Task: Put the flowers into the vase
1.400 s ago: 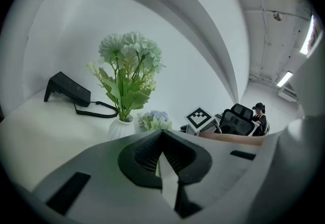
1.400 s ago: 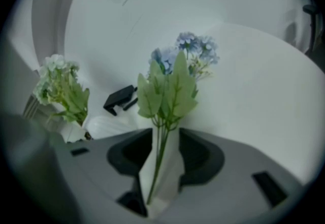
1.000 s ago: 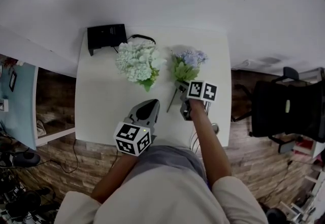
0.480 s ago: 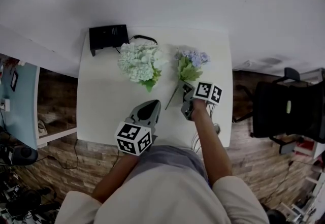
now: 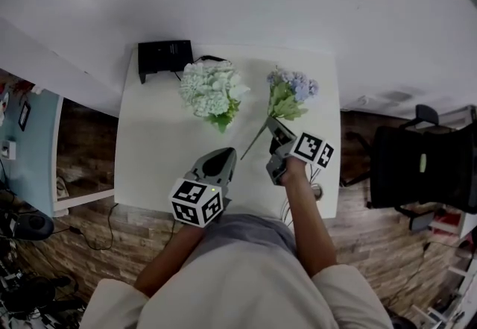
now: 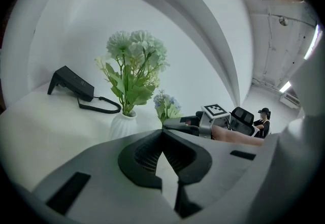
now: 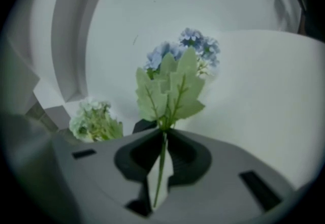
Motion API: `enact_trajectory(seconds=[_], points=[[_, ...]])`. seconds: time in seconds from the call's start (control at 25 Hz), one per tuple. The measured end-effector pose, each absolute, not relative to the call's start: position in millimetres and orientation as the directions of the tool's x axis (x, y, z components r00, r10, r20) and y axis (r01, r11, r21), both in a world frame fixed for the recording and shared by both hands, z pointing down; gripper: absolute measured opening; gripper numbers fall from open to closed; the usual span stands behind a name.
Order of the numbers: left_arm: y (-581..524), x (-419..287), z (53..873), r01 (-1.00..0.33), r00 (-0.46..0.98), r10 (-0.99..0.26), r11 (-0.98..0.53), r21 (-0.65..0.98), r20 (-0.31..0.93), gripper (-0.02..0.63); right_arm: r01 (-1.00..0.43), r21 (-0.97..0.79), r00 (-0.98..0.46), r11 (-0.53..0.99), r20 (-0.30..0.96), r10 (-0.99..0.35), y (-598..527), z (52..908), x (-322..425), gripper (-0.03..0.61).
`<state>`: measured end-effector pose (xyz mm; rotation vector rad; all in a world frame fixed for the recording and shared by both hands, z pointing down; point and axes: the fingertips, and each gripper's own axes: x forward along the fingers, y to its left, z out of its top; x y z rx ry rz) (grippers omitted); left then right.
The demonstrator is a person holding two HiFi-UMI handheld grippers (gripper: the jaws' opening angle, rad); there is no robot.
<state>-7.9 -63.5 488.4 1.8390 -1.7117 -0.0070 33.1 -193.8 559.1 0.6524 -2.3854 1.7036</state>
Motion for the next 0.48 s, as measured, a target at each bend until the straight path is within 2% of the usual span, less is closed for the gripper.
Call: enact_trajectory(seconds=[0.24,0.48], points=[[-59,-9,483,-0.902,0.148,-0.911,0.036,0.431,0.386,0.022,-0.378,-0.857,-0.902,0.35,0.255,-0.349,-198,513,33,0.048],[-56,-9,478,-0.908,0.14,-0.916,0.032,0.418,0.375,0.023,-0.338,-0.835,-0.912,0.434,0.177,-0.371,-196,475,29,0.048]])
